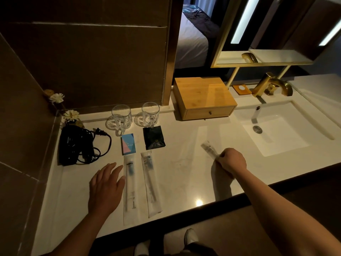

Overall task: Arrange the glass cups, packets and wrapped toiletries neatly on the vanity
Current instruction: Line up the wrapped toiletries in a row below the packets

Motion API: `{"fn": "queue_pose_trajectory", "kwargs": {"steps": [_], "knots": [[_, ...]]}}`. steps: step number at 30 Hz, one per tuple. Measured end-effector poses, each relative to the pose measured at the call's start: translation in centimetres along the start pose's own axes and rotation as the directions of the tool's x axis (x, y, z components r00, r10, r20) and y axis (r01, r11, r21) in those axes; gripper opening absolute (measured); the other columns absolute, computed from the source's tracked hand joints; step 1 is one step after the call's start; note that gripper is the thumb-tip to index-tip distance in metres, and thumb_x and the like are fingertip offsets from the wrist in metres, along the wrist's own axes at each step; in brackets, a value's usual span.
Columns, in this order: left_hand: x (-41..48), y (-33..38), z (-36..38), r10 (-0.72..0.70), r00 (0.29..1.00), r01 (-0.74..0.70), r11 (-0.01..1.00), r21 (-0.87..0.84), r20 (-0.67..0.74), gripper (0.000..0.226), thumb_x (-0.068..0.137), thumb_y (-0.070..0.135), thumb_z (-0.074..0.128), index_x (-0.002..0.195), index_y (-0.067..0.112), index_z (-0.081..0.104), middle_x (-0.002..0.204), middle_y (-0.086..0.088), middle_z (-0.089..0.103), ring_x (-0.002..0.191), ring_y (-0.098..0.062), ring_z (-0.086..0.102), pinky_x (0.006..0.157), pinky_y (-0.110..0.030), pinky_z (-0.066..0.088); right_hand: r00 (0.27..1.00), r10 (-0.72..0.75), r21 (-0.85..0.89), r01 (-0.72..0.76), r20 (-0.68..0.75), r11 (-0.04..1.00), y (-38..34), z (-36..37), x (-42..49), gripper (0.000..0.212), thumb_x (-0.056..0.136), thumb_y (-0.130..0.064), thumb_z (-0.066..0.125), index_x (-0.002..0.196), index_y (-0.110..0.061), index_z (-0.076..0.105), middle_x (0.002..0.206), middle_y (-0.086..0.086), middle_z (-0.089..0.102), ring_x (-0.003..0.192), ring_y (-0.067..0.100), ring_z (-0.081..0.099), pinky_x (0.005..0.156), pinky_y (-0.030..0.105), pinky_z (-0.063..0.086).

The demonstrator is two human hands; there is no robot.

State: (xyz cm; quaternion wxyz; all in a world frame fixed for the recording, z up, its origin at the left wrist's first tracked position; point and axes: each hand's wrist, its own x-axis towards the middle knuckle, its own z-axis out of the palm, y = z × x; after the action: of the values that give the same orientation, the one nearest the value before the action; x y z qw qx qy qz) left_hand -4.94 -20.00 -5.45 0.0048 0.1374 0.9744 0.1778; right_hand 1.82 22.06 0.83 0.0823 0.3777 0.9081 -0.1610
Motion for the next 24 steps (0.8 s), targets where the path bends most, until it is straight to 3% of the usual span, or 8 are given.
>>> {"fn": "queue_pose_trajectory", "kwargs": {"steps": [6, 14, 17, 21, 24], "knots": [[-0.1, 0.0, -0.1, 0.000, 1.000, 0.000, 1.000, 0.006, 0.006, 0.055, 0.091, 0.048, 0.029, 0.131, 0.023, 0.057, 0.143, -0.005, 0.054, 0.134, -0.027, 0.043, 0.112, -0.050, 0.031, 0.998, -0.031, 0.258, 0.013, 0.063, 0.966, -2.5, 2.3, -3.1, 0.016, 0.079, -0.032, 0.068, 0.076, -0.017, 0.070, 0.073, 0.001, 0.070, 0.070, 0.020, 0.066, 0.070, 0.040, 0.060], [0.0, 0.0, -0.1, 0.003, 1.000, -0.003, 1.000, 0.003, 0.005, 0.057, 0.091, 0.050, 0.028, 0.132, 0.023, 0.057, 0.144, -0.005, 0.054, 0.135, -0.027, 0.044, 0.112, -0.049, 0.031, 0.992, -0.080, 0.548, 0.012, 0.100, 0.836, -7.2, 5.0, -7.2, 0.015, 0.081, -0.025, 0.069, 0.071, -0.014, 0.068, 0.070, 0.004, 0.070, 0.070, 0.021, 0.068, 0.065, 0.036, 0.056], [0.0, -0.1, -0.2, 0.010, 1.000, -0.010, 1.000, -0.002, 0.001, 0.057, 0.091, 0.050, 0.029, 0.132, 0.022, 0.058, 0.144, -0.006, 0.055, 0.134, -0.027, 0.045, 0.112, -0.050, 0.032, 0.988, -0.106, 0.504, 0.037, 0.109, 0.863, -8.0, 5.8, -7.8, 0.016, 0.081, -0.030, 0.070, 0.077, -0.015, 0.067, 0.074, 0.000, 0.069, 0.073, 0.020, 0.066, 0.065, 0.035, 0.054], [-0.1, -0.2, -0.1, 0.021, 1.000, -0.021, 1.000, 0.005, 0.009, 0.057, 0.091, 0.050, 0.029, 0.134, 0.023, 0.056, 0.145, -0.006, 0.053, 0.136, -0.027, 0.043, 0.113, -0.049, 0.031, 0.979, -0.203, 0.278, 0.199, -0.012, 0.940, -8.6, 6.2, -8.2, 0.024, 0.088, -0.036, 0.064, 0.104, -0.018, 0.063, 0.091, -0.001, 0.068, 0.082, 0.022, 0.065, 0.057, 0.028, 0.042], [-0.2, -0.4, 0.0, 0.070, 0.997, -0.071, 0.997, 0.031, 0.020, 0.055, 0.091, 0.051, 0.032, 0.136, 0.027, 0.053, 0.145, -0.007, 0.052, 0.138, -0.028, 0.042, 0.113, -0.050, 0.029, 0.973, -0.229, 0.194, 0.230, -0.031, 0.954, -8.9, 6.6, -8.1, 0.024, 0.090, -0.038, 0.058, 0.108, -0.022, 0.064, 0.099, 0.001, 0.069, 0.084, 0.026, 0.066, 0.062, 0.032, 0.048]]}}
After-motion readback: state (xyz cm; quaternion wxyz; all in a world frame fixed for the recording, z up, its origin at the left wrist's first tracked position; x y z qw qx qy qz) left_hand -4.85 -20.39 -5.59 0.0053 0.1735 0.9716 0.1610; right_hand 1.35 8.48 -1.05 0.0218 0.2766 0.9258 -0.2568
